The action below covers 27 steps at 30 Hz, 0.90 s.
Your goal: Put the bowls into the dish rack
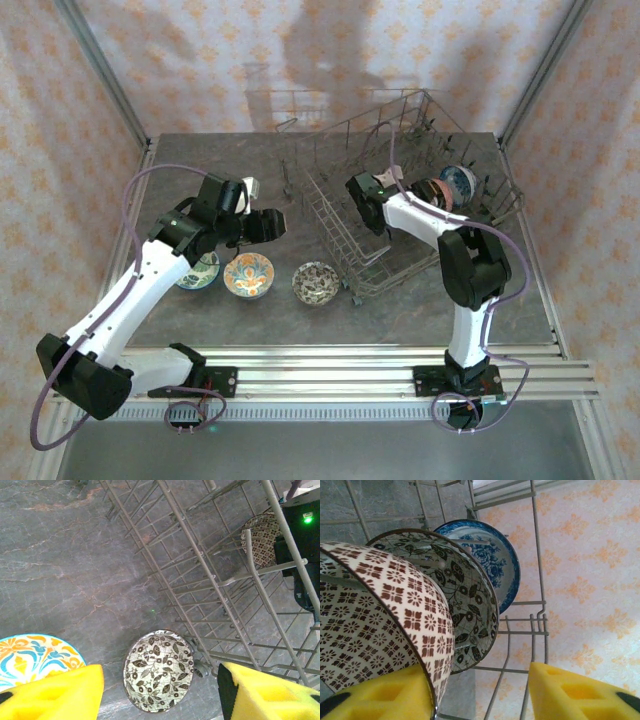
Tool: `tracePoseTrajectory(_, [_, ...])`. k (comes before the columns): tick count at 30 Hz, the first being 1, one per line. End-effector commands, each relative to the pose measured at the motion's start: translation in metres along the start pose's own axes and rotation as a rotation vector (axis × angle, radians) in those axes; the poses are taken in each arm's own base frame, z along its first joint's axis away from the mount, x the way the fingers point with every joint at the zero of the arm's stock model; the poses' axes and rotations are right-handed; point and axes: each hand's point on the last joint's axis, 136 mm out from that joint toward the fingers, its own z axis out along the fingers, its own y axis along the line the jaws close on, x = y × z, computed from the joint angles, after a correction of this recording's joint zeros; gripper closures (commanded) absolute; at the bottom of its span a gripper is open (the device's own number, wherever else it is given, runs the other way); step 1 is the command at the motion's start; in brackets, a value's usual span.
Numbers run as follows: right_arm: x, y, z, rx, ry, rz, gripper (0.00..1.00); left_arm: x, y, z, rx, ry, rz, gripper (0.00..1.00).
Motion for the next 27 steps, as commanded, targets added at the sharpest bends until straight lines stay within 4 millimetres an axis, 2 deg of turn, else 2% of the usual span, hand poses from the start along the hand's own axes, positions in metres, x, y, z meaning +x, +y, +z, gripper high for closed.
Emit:
tracePoseTrajectory(1, [0.004, -0.023, -0.006, -0.017, 0.005, 0.067, 0.39, 0.012, 0.014, 0.011, -0.036, 0.043, -0.028, 0.37])
tracePoseTrajectory(7, [0.014, -0.032, -0.016, -0.131, -0.011, 0.148, 0.19, 0.036, 0.029, 0.028, -0.058, 0.107, -0.099, 0.36])
tracePoseTrajectory(9, [0.018, -0.033, -0.018, -0.157, -0.014, 0.172, 0.16, 0.044, 0.032, 0.034, -0.061, 0.123, -0.127, 0.36])
tracePoseTrajectory(14, [0.025, -0.049, -0.028, -0.192, -0.033, 0.257, 0.14, 0.06, 0.03, 0.045, -0.076, 0.162, -0.129, 0.36])
tracePoseTrajectory(21, [0.038, -0.085, -0.047, -0.254, -0.086, 0.397, 0.12, 0.089, 0.022, 0.073, -0.132, 0.278, -0.079, 0.36])
tracePoseTrajectory(27, [0.056, -0.102, -0.062, -0.334, -0.126, 0.514, 0.13, 0.107, 0.029, 0.093, -0.216, 0.358, -0.081, 0.36])
